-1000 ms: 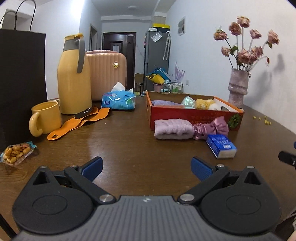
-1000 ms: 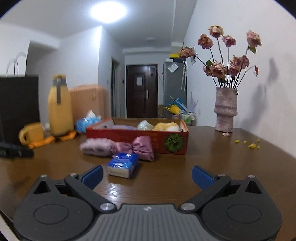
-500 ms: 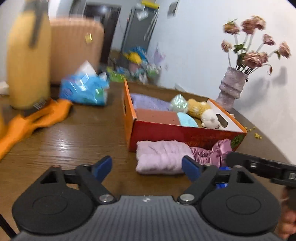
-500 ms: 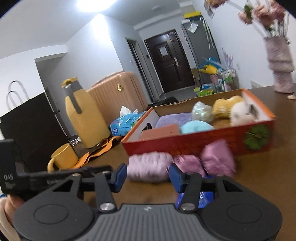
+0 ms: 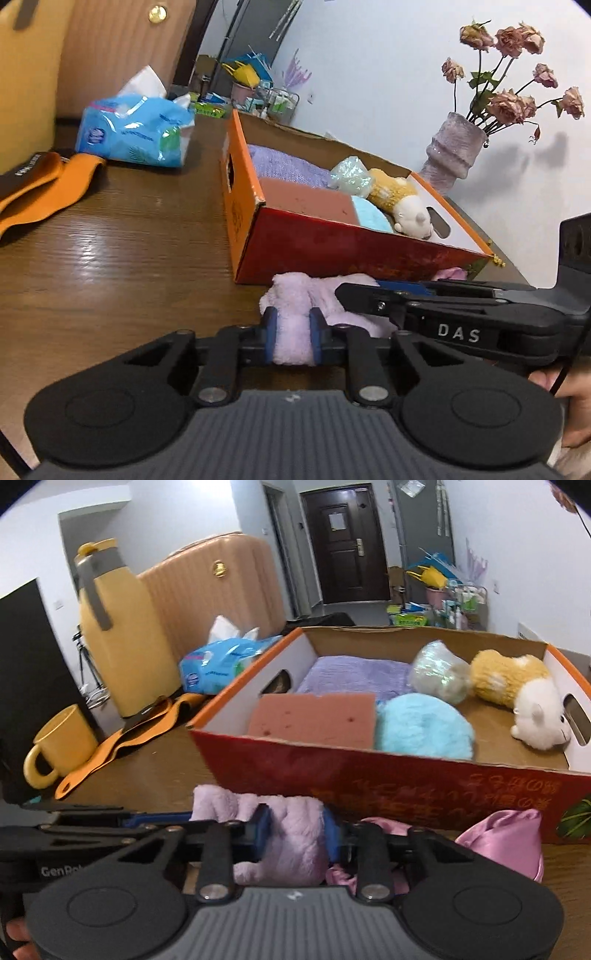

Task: Organize soft objects
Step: 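Grasp the lilac towel with both grippers together, then carry the lilac towel into the box and open both grippers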

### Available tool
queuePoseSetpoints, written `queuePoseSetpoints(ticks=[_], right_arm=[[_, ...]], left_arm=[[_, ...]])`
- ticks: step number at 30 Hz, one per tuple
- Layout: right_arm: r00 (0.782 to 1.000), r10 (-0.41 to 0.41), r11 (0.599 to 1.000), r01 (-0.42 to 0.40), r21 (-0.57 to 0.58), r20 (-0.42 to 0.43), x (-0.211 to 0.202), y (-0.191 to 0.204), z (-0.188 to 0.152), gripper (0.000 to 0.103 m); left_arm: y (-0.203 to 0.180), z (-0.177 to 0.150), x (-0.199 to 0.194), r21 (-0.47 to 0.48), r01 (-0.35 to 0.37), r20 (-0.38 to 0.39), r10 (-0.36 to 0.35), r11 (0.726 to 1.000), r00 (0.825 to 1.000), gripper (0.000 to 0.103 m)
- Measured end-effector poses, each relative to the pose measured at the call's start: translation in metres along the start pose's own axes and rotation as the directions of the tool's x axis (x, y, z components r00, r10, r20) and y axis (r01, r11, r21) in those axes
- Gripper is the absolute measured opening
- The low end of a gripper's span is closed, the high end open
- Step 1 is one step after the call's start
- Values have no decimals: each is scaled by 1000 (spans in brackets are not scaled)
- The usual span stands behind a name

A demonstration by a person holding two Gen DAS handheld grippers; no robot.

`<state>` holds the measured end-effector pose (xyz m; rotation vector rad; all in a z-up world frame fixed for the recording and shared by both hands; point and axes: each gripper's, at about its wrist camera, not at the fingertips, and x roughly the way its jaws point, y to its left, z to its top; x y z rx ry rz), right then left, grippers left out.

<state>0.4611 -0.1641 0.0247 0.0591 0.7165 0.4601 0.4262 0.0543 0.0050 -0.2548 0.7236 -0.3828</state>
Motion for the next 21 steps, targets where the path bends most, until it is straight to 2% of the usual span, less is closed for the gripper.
queuePoseSetpoints(ticks=[5,9,12,16,19,21], right_arm=[[997,62,996,-59,-66,50,-54,25,-24,21],[993,84,995,-78,-69,86,-118,33,-67,22],[995,70,997,-69,-16,71,-148,26,-96,22],[998,31,998,-34,58,52,-171,6,-134,26],[996,8,992,-19,128,88,-187,-9,-151,30],[993,4,985,-25,173,120,-197,-17,-161,38]], left_arm=[[-22,-34,-61,-4,8,58,-8,1000,998,17],[-50,-79,-96,-56,55,57,-52,997,997,17],[-69,-106,-102,-77,90,24,-88,993,996,17],[-96,-126,-97,-25,121,-39,-122,992,992,18],[-111,-134,-96,2,119,-51,-118,993,992,19],[-116,-138,-94,12,90,-54,-89,996,995,21]])
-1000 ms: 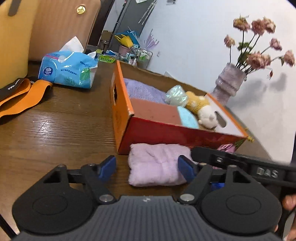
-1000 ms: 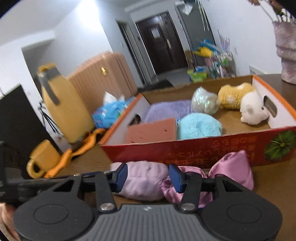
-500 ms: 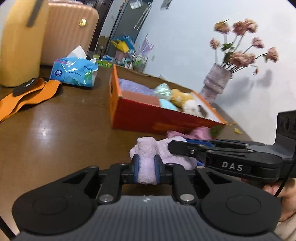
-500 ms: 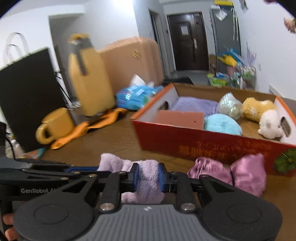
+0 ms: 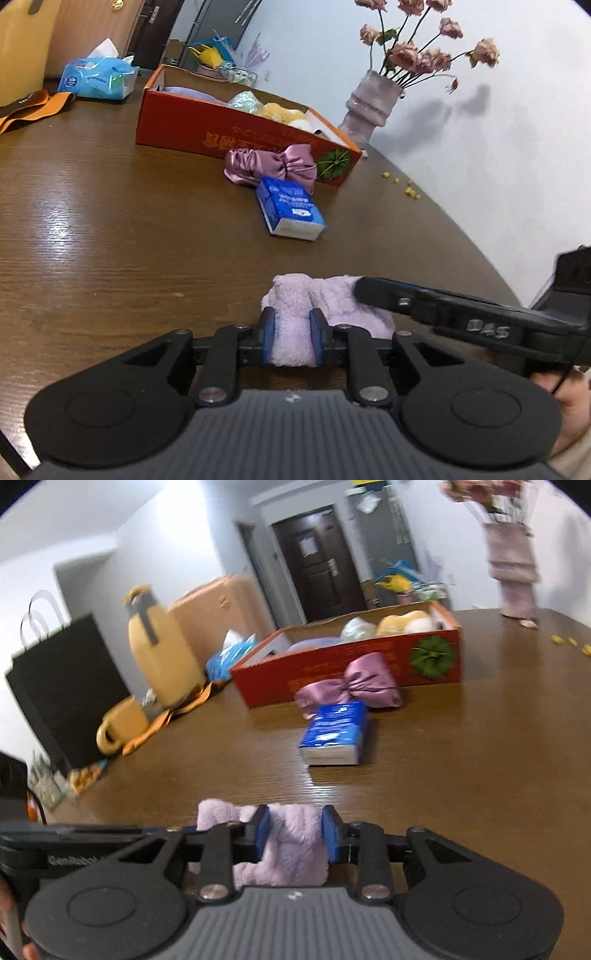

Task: Organize soft objects
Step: 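Carry the lilac towel into the box and open both grippers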

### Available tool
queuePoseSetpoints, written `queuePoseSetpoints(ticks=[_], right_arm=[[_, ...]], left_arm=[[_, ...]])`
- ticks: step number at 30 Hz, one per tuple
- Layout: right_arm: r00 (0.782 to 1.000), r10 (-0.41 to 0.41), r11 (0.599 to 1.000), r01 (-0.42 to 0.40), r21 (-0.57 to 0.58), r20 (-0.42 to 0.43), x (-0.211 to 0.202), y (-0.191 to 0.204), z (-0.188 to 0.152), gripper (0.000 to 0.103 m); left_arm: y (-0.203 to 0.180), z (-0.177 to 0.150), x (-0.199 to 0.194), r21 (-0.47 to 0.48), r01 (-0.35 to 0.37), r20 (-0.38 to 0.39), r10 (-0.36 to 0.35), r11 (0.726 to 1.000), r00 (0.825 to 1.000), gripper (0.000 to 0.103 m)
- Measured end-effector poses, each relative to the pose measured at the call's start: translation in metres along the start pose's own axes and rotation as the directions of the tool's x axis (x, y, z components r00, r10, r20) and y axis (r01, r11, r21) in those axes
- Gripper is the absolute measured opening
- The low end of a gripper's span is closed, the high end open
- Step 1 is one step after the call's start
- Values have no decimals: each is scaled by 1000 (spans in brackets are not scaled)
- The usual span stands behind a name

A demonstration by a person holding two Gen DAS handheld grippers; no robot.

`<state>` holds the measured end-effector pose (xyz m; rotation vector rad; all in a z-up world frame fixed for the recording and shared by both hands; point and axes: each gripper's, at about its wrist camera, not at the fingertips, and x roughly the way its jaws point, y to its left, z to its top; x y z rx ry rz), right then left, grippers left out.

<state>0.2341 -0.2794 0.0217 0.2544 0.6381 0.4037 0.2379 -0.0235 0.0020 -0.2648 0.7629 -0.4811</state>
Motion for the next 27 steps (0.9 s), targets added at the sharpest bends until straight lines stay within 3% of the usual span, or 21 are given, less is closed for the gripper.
queuePoseSetpoints(ticks=[4,6,8,10,12,20,23,27], right_arm=[[1000,7,998,-9,59,27,-9,-14,-11,40],[999,36,996,-39,81,29,-7,-17,-13,40],[998,58,994,-60,93,27,-3,-18,-14,39],[998,67,994,-68,91,10,3,-17,-15,38],[998,66,993,-65,95,-3,9,-17,-16,31],[996,79,991,-82,109,27,13,-22,-8,24],[991,87,993,-95,76,97,8,-23,20,24],[979,57,998,-51,-35,196,15,-27,89,24]], left_arm=[[0,-1,-3,-19,-26,5,26,999,1000,31],[-1,0,-7,-21,-29,29,30,999,999,49],[-2,1,-8,-19,-22,44,23,1000,999,50],[-4,1,-4,-15,-21,30,21,1000,999,48],[-4,-1,2,-10,-29,5,29,1000,1000,33],[-6,14,2,12,18,32,-18,1000,999,20],[-13,48,4,52,58,93,-63,997,994,20],[-20,120,28,84,86,160,-98,993,982,20]])
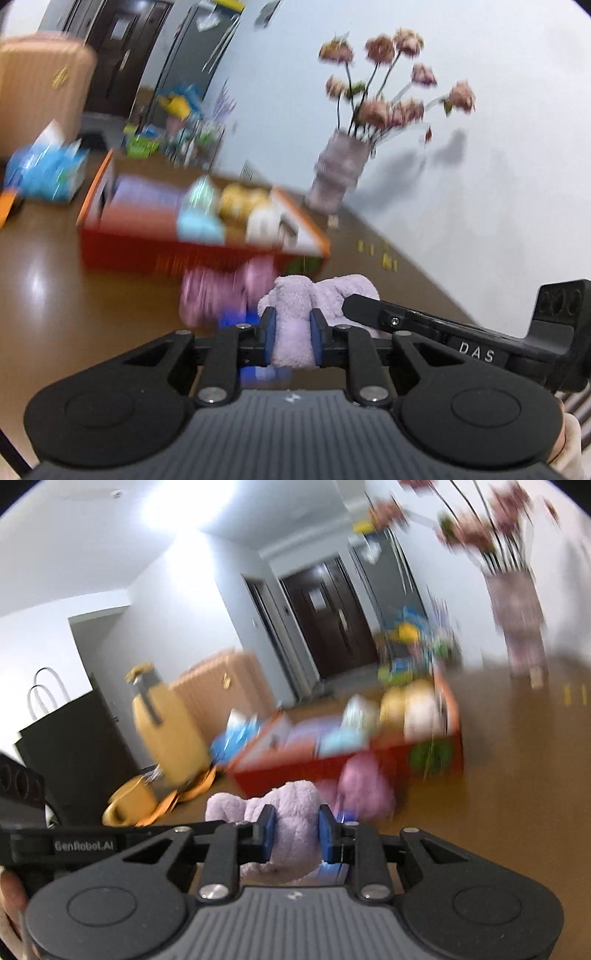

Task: Organize soft objects
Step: 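Carry the lilac towel into the box and open both grippers, then withdraw both grippers from the box back over the table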

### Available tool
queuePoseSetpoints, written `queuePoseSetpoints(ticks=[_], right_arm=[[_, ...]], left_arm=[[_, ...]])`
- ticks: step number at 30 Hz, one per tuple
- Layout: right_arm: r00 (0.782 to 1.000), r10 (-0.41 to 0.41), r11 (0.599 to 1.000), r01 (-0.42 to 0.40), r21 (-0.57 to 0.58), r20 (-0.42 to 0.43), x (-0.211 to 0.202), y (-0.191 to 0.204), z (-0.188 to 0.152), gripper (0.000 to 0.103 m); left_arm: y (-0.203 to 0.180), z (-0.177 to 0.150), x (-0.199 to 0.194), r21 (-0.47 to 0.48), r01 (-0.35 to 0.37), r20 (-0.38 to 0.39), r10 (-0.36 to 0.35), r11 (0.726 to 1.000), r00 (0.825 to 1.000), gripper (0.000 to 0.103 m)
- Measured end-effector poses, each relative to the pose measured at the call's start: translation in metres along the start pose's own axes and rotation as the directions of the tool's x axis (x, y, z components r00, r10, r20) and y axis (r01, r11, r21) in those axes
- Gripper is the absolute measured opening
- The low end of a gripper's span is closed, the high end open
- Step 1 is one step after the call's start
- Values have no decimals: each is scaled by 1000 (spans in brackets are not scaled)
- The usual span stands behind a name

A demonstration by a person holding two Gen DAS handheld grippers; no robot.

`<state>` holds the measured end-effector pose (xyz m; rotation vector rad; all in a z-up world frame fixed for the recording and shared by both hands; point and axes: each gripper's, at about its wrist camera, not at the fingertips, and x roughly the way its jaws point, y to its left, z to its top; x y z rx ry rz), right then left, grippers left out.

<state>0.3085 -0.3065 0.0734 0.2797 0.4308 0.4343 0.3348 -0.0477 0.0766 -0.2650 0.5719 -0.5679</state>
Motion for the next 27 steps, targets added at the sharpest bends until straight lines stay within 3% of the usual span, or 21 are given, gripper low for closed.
queuePoseSetpoints(ticks=[3,7,10,14,17,20,24,27], right_arm=[[999,-36,999,37,-36,36,34,-17,56,23],[998,-67,997,67,30,-13,91,-55,106,23],[983,-153,988,155,14,-102,133,-80,116,24],[946,-259,966,253,-53,-194,169,-96,105,30],[935,-299,954,287,-90,-192,170,-99,97,36],[931,-330,942,314,-122,-156,164,-96,100,49],[941,-317,946,303,-117,-123,145,-94,114,50],[950,-301,949,290,-124,-85,121,-82,126,52]], left_arm=[[2,50,48,16,-11,2,11,1000,1000,19],[15,94,124,3,-17,-76,17,1000,997,19],[28,99,175,-26,-30,-161,26,999,987,19],[35,82,216,-34,-51,-254,41,998,966,20],[40,73,226,-40,-62,-262,49,997,964,23],[46,72,222,-62,-81,-247,63,995,967,40],[37,86,198,-33,-86,-207,77,996,975,40],[21,101,162,40,-100,-153,105,994,983,45]])
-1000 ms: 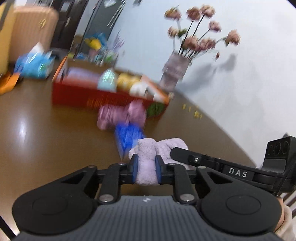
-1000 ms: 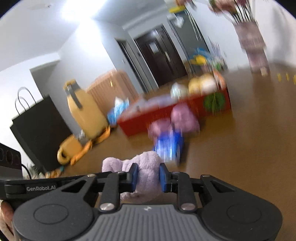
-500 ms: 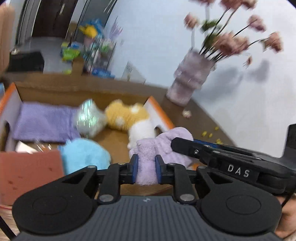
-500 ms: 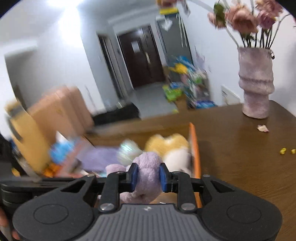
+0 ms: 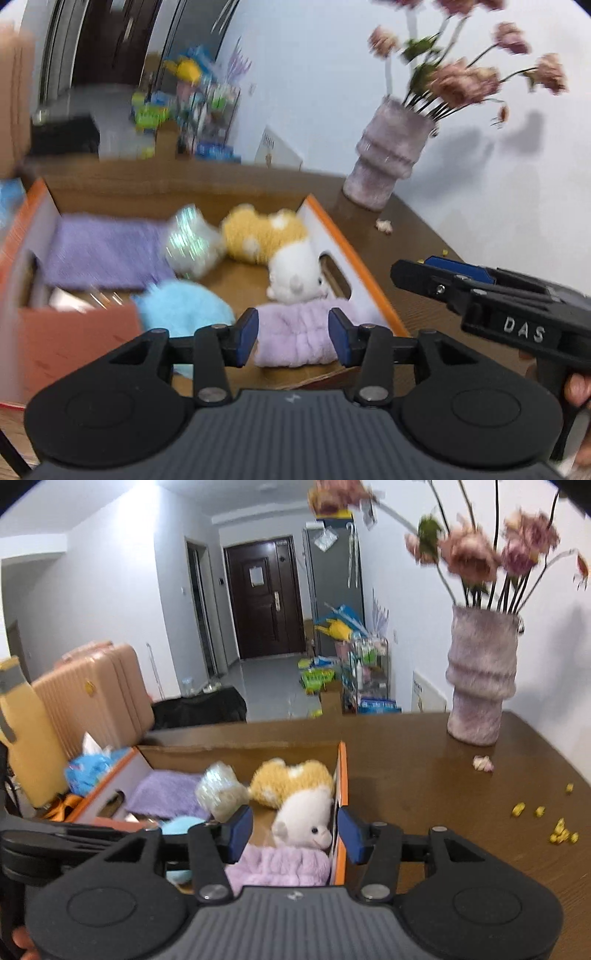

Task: Organize soft objects
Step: 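Withdraw both grippers from the box back over the table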

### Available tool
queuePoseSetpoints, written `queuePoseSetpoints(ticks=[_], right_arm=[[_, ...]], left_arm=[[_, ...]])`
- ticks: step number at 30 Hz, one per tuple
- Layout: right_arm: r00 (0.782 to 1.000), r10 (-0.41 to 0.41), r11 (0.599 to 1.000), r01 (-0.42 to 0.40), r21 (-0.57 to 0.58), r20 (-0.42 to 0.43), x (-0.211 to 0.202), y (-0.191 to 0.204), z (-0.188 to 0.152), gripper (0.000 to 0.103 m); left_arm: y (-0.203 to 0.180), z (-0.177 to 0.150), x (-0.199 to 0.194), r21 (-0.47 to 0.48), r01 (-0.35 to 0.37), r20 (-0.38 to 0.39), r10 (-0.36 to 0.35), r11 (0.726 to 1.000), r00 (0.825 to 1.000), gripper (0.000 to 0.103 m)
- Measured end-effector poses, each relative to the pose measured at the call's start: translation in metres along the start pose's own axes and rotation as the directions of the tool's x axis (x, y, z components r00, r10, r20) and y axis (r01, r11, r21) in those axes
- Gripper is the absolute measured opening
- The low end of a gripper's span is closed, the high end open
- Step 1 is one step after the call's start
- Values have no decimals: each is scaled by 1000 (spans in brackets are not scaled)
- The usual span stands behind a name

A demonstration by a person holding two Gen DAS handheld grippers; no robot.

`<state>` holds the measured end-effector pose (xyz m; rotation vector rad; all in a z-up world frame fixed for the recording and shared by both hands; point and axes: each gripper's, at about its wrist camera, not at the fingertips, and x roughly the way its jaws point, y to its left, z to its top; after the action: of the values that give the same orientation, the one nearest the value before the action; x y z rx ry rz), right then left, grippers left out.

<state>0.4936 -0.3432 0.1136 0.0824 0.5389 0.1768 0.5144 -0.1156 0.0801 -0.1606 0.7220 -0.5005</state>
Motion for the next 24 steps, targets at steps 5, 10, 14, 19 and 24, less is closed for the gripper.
queuePoseSetpoints(ticks=[5,10,14,19,24], right_arm=[[997,19,999,-15,-51,75,-58,10,12,62],[984,59,995,-43,-93,169,-117,20,7,73],[974,81,992,-58,-114,213,-148,31,3,75],[957,108,990,-78,-121,269,-177,44,-8,79],[954,116,990,-87,-115,277,-195,52,-62,85]], left_arm=[[-13,-2,-87,98,-102,158,86,990,984,70],[-24,-27,-155,175,-249,287,193,953,938,79],[-29,-36,-192,169,-260,326,196,951,925,82],[-32,-56,-216,146,-270,352,205,952,913,86],[-22,-117,-225,79,-254,341,213,964,915,91]])
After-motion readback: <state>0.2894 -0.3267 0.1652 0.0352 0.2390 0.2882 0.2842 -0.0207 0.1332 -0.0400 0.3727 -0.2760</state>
